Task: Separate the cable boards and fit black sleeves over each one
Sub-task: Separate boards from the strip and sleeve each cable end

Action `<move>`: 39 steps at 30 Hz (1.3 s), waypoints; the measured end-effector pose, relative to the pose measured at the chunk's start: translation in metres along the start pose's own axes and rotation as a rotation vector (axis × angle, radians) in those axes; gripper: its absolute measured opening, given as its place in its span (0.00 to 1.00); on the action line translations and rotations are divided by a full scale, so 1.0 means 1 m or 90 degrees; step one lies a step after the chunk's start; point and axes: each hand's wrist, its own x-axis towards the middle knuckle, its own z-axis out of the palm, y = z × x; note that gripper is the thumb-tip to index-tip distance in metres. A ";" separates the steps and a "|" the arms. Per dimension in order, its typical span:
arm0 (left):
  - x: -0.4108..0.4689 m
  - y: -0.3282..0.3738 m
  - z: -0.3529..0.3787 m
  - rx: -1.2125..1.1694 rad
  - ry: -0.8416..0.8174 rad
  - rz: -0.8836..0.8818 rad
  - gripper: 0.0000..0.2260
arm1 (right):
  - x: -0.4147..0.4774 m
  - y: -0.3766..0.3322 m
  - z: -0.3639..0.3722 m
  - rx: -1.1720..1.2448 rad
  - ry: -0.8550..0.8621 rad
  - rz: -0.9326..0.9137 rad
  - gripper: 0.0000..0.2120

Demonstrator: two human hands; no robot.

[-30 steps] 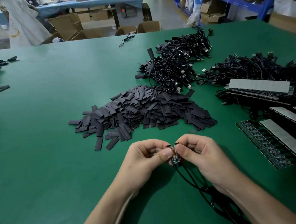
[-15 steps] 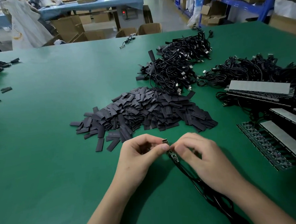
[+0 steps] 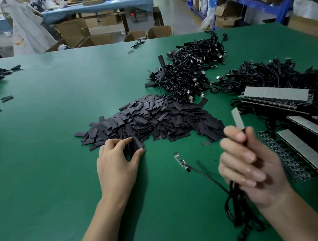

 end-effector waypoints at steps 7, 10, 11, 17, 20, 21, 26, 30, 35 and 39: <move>-0.001 0.004 -0.005 -0.071 0.039 0.018 0.18 | -0.003 -0.009 -0.004 -0.033 0.157 -0.091 0.11; -0.003 0.011 -0.007 -0.214 0.043 0.028 0.17 | -0.003 -0.003 -0.010 -0.390 0.356 -0.135 0.12; -0.003 0.013 -0.006 -0.284 0.019 0.014 0.17 | -0.001 0.000 -0.012 -0.483 0.379 -0.131 0.12; -0.019 0.035 -0.001 -0.658 -0.223 -0.028 0.15 | 0.004 0.014 -0.002 -0.691 0.368 -0.098 0.10; -0.025 0.039 0.002 -0.693 -0.287 -0.042 0.11 | 0.004 0.012 0.005 -0.574 0.368 -0.118 0.10; -0.026 0.040 0.003 -0.697 -0.300 -0.044 0.11 | 0.003 0.009 0.008 -0.541 0.363 -0.135 0.09; -0.032 0.046 0.005 -0.719 -0.378 -0.052 0.10 | 0.003 -0.001 0.039 -0.685 0.158 -0.275 0.08; -0.035 0.048 0.002 -0.712 -0.425 -0.040 0.09 | 0.014 0.011 0.054 -0.959 0.142 -0.447 0.03; -0.039 0.048 -0.003 -0.663 -0.431 0.032 0.10 | 0.014 0.005 0.061 -1.086 0.234 -0.472 0.03; -0.042 0.051 -0.004 -0.665 -0.415 0.080 0.08 | 0.011 -0.011 0.058 -1.204 0.318 -0.136 0.12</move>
